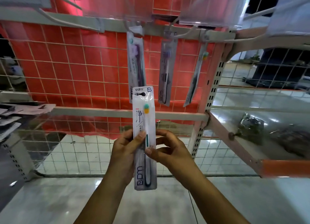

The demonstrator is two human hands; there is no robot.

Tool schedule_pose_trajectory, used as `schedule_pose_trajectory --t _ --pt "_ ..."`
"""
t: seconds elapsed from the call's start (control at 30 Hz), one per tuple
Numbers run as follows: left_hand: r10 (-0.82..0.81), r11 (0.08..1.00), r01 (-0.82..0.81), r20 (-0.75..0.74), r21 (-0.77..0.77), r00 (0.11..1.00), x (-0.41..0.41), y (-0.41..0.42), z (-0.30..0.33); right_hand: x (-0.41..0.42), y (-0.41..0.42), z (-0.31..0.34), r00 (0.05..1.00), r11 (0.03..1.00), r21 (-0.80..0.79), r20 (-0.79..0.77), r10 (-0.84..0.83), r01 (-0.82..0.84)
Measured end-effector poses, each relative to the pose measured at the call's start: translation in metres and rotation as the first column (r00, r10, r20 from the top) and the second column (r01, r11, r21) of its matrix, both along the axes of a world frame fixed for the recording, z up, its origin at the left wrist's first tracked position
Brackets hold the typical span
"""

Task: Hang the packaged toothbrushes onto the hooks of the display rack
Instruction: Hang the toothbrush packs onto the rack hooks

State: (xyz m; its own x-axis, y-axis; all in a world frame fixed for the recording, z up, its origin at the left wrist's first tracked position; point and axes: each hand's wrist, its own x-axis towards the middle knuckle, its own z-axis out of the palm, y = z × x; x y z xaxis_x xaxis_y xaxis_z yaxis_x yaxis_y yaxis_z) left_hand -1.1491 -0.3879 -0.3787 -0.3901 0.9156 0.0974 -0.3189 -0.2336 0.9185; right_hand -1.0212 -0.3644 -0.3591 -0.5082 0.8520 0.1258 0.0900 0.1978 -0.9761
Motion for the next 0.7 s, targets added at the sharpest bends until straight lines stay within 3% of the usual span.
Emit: schedule_pose_trajectory --t 0.27,0.33,0.43,0.5,0.57,0.63,0.7 --pt "0.005 1.0 -0.005 -0.055 0.008 0.998 0.028 0.01 0.008 0.023 0.004 -0.007 0.996 0.994 0.074 -0.033 -0.081 0.084" --pt "0.036 0.999 -0.034 -0.193 0.015 0.981 0.031 0.014 0.008 0.031 0.007 -0.009 0.992 0.991 0.076 -0.073 -0.104 0.109" --pt "0.075 0.997 -0.052 -0.469 0.063 0.88 0.034 0.017 0.003 0.045 0.014 -0.012 0.982 0.979 0.122 -0.12 -0.149 0.163" --pt "0.111 0.993 -0.06 -0.686 0.098 0.719 0.032 0.018 -0.005 0.054 0.022 -0.01 0.975 0.968 0.162 -0.144 -0.17 0.193" --pt "0.147 0.989 -0.05 -0.892 0.14 0.428 0.029 0.021 -0.015 0.061 0.029 -0.005 0.964 0.965 0.146 -0.187 -0.189 0.218" --pt "0.18 0.984 -0.036 -0.973 0.177 0.147 0.03 0.024 -0.024 0.066 0.036 0.003 0.947 0.962 0.129 -0.248 -0.203 0.24" --pt "0.193 0.981 -0.008 -0.98 0.194 -0.045 0.03 0.027 -0.032 0.069 0.041 0.012 0.934 0.955 0.138 -0.284 -0.214 0.261"
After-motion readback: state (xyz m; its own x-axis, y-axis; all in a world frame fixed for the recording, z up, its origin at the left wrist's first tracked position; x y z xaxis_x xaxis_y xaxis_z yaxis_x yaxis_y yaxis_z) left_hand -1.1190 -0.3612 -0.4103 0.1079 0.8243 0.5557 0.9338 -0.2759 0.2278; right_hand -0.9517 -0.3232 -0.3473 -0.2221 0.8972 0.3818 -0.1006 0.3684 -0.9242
